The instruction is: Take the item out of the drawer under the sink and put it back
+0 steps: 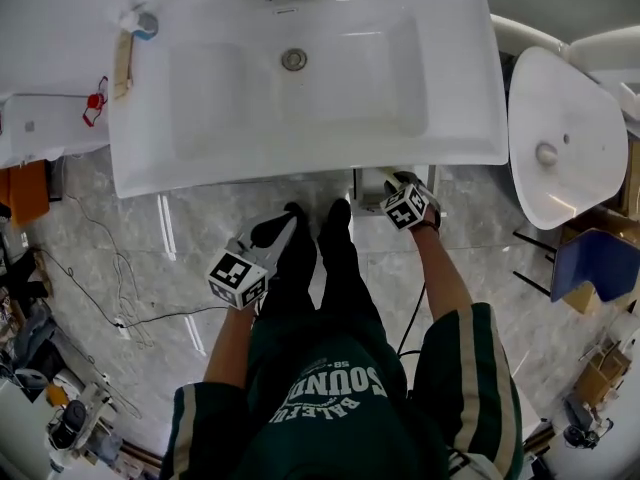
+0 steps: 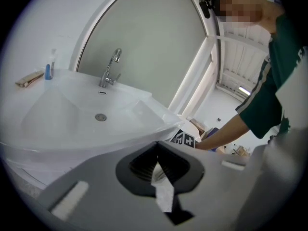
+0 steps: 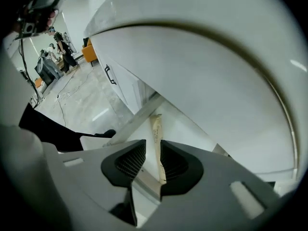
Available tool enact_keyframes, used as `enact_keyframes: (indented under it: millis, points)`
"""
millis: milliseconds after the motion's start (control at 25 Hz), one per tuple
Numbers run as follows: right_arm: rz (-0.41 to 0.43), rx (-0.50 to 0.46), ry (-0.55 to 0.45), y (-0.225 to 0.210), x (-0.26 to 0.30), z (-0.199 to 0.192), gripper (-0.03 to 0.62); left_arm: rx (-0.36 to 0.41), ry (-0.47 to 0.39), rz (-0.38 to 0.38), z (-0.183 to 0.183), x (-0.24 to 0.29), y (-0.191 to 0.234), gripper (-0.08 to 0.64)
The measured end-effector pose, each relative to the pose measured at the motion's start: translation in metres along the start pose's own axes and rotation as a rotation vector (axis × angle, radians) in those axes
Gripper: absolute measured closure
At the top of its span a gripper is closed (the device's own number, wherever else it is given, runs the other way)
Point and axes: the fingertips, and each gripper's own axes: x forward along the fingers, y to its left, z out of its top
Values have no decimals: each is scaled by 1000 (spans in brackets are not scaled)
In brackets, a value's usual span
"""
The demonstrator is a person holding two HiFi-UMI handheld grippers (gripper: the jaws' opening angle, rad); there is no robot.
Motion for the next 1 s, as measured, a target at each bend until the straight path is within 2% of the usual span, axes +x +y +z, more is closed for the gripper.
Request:
enact_keyframes:
  millis: [160,280,320,360,480,640,800,1000]
  points:
    - [-19,65,-45,6,-36,11,500,37,-26,-23,23,-1,-3,511]
    - [-22,143,-77,23,-64,16,541,73,-41,-35,42,-9,-7,511]
    - [-23,173,-91,28,-73,19,579,89,-48,-39,51,-11,-8,511]
    - [-20,206,-109,35,-80,22,591,105,-56,-42,58,-14,-9,511]
    - [3,280,-167,60,-102,33,591,139,-87,-41,80,-24,-9,511]
    - [25,313,-252,81,-136,63,591,165,-133,-29,108,-33,-5,511]
    - [43,342,-404,82,-177,110,591,195,-180,-19,134,-40,-2,511]
    - [13,354,-638,61,-247,179,591,225,-227,3,157,-53,7,511]
